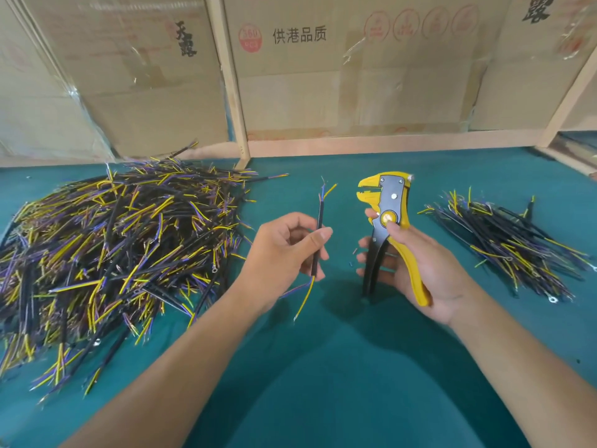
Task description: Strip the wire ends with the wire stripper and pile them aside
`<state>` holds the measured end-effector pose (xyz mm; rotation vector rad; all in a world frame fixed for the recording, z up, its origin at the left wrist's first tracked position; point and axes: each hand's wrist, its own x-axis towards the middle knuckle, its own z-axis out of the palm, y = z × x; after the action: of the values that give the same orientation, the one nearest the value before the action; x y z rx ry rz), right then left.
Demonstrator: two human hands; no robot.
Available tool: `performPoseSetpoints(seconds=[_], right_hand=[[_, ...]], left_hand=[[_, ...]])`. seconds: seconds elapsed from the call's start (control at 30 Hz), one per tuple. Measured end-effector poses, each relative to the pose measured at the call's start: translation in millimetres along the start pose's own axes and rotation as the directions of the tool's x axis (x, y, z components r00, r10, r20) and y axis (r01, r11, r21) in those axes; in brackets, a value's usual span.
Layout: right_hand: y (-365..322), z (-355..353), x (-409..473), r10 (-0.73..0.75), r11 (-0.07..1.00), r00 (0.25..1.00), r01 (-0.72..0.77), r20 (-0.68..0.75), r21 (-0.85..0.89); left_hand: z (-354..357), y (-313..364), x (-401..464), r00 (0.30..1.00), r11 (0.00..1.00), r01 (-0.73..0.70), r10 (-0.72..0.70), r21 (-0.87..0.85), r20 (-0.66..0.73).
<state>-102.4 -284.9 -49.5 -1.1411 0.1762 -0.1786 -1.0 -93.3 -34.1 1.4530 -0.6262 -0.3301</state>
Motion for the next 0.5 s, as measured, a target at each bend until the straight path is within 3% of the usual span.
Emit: performPoseSetpoints(seconds=[0.3,0.5], right_hand=[[3.2,3.2,5.8,0.042,0.998,0.999,-0.043,0.029,0.038],[5.6,6.6,9.7,0.054,0.998,0.998,-0.055,0.015,0.035]], left_hand=[[2.2,-5.0,3.2,0.994,0.989,0.106,-0.109,-0.101,-0.024],[0.3,-7.8,2.3,0.996,0.993,0.085,-0.085,-0.080,-0.002]])
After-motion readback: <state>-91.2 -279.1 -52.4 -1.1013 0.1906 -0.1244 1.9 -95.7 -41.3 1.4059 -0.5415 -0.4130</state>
